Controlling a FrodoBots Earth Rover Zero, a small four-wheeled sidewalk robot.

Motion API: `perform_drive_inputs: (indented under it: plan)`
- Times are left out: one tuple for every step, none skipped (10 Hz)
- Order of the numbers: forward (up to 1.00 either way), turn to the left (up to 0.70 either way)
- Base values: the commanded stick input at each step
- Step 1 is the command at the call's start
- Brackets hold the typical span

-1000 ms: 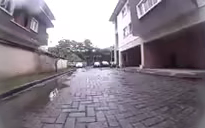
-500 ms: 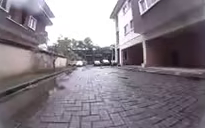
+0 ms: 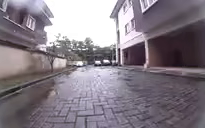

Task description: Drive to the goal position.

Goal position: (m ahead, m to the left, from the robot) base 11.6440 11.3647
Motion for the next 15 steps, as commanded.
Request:
perform_drive_inputs:
  plan:
    - [0.85, 0.00]
    - [0.85, 0.00]
    - [0.85, 0.00]
    - [0.85, 0.00]
    - [0.85, 0.00]
    - [0.85, 0.00]
    - [0.85, 0.00]
    - [0.85, 0.00]
    - [0.85, 0.00]
    - [0.85, 0.00]
    - [0.85, 0.00]
    - [0.85, 0.00]
    - [0.85, 0.00]
    - [0.85, 0.00]
    - [0.85, 0.00]
